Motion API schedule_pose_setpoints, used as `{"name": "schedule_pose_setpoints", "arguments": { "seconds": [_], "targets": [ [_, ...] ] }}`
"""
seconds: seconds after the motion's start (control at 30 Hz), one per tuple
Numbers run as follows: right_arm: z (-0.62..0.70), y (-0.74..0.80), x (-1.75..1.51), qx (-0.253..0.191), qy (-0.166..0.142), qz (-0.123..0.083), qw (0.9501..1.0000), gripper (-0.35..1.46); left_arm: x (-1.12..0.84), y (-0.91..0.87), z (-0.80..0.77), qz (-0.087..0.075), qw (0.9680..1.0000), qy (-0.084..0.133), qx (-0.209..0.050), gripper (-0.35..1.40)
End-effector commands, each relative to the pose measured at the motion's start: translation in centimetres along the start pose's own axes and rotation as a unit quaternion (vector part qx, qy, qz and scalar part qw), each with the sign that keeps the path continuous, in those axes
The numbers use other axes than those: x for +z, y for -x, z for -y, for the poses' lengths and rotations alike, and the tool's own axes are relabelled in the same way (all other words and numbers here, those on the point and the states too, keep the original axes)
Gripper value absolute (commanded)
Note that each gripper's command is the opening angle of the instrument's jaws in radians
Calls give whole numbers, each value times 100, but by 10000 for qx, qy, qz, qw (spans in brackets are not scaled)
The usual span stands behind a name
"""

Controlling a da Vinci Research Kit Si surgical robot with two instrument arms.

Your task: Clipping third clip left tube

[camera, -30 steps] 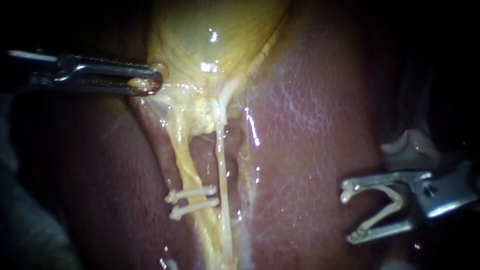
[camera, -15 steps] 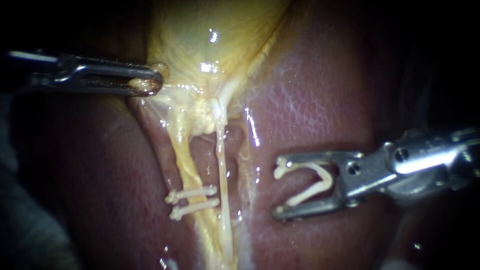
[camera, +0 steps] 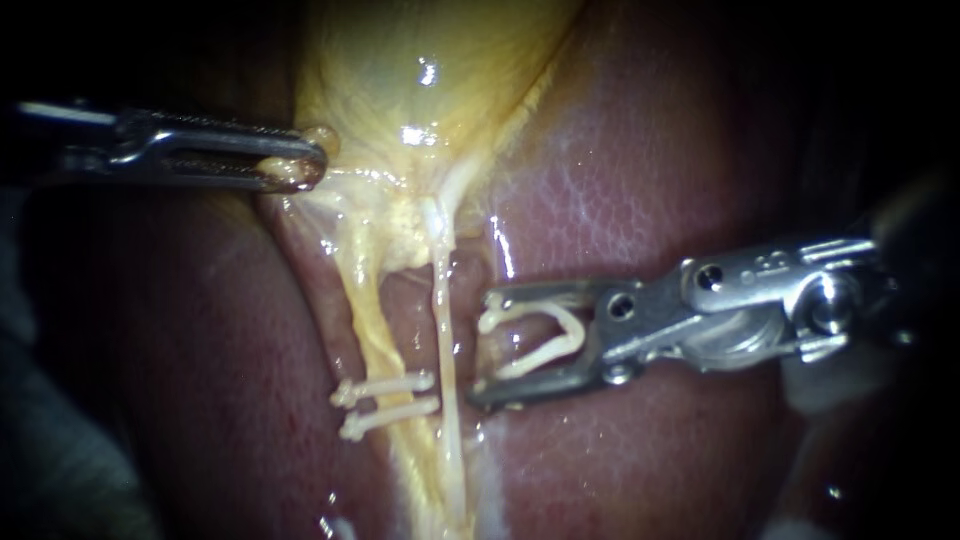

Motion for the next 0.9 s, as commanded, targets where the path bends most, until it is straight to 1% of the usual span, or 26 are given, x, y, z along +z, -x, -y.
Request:
{"name": "schedule_pose_setpoints", "arguments": {
  "seconds": [0.03,0.13,0.27,0.33,0.43,0.53,0.67,0.73,0.9],
  "targets": [
    [-2,-2,4,60,5,-1,10000,46,0,0,0,1,10000,1,1,-35],
    [-5,-7,12,251,-45,4,9997,46,0,0,0,1,10000,1,1,-35],
    [-9,-14,21,469,-267,8,9985,45,0,0,0,1,10000,1,1,-35],
    [-12,-16,24,565,-356,-59,9978,45,0,0,0,1,10000,1,1,-35],
    [-18,-17,27,722,-519,-222,9958,45,0,0,0,1,10000,1,1,-35],
    [-25,-17,31,866,-650,-343,9935,45,0,0,0,1,10000,0,1,-35],
    [-37,-11,36,1012,-734,-407,9913,45,0,0,0,1,10000,0,1,-35],
    [-42,-4,40,1051,-740,-455,9907,45,0,0,0,1,10000,0,1,-35],
    [-55,14,51,1258,-803,-570,9872,45,0,0,0,1,10000,0,1,-35]
  ]
}}
